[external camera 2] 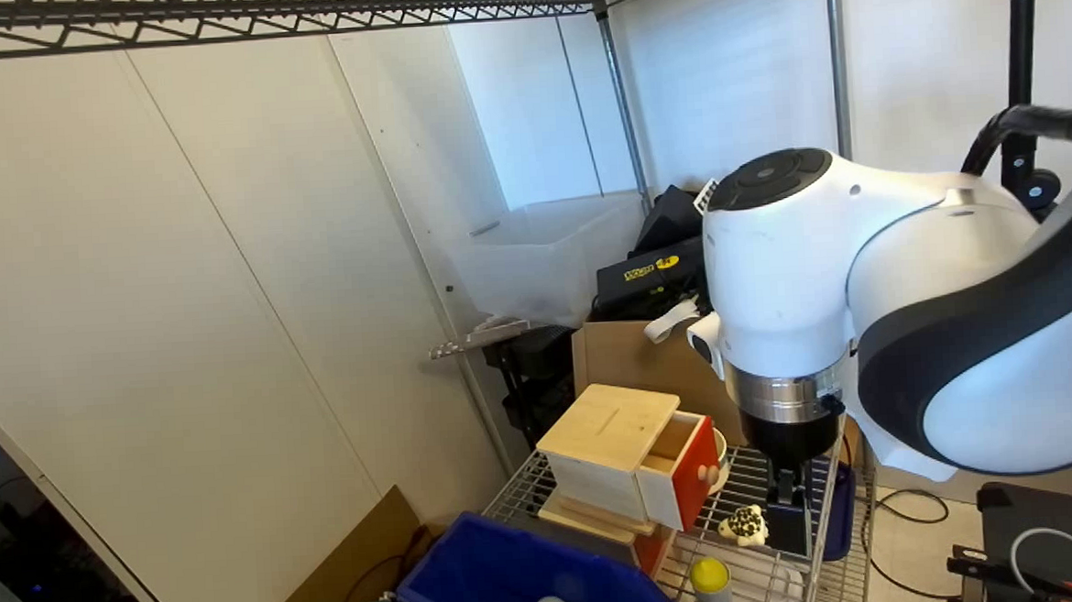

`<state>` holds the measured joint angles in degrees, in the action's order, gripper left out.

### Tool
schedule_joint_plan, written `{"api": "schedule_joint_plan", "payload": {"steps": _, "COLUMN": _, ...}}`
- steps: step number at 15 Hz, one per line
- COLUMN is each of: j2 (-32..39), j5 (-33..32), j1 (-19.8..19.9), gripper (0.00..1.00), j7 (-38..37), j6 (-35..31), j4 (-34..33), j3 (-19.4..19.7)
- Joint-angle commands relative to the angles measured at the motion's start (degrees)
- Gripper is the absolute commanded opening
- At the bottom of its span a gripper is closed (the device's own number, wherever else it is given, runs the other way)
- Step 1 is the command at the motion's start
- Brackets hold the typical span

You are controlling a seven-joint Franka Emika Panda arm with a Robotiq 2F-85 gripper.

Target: Open the top drawer

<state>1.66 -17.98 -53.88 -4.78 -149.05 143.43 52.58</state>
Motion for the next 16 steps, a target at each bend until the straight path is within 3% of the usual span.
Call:
{"api": "schedule_joint_plan", "payload": {"steps": 1, "j2": -7.59, "j5": -7.48, "j1": -0.96, "gripper": 1.0, "j7": -6.13, "j6": 5.1, "j4": 0.1, "j3": -0.53}}
{"api": "schedule_joint_plan", "payload": {"steps": 3, "j2": -11.0, "j5": -10.94, "j1": -0.52, "gripper": 1.0, "j7": -9.58, "j6": 7.87, "j4": 0.19, "j3": -2.2}}
{"api": "schedule_joint_plan", "payload": {"steps": 4, "j2": -11.65, "j5": -9.68, "j1": 9.21, "gripper": 1.0, "j7": -9.17, "j6": 8.81, "j4": 0.37, "j3": -12.6}}
{"api": "schedule_joint_plan", "payload": {"steps": 5, "j2": -13.28, "j5": -9.13, "j1": 10.89, "gripper": 1.0, "j7": -9.55, "j6": 10.53, "j4": 0.6, "j3": -15.19}}
{"api": "schedule_joint_plan", "payload": {"steps": 11, "j2": -18.99, "j5": -3.56, "j1": 33.65, "gripper": 1.0, "j7": -6.43, "j6": 19.76, "j4": 1.15, "j3": -42.44}}
{"api": "schedule_joint_plan", "payload": {"steps": 14, "j2": -20.35, "j5": -0.03, "j1": 39.73, "gripper": 1.0, "j7": -4.83, "j6": 21.86, "j4": 0.99, "j3": -49.63}}
{"api": "schedule_joint_plan", "payload": {"steps": 16, "j2": -20.54, "j5": 1.76, "j1": 42.24, "gripper": 1.0, "j7": -3.81, "j6": 21.89, "j4": 0.91, "j3": -52.43}}
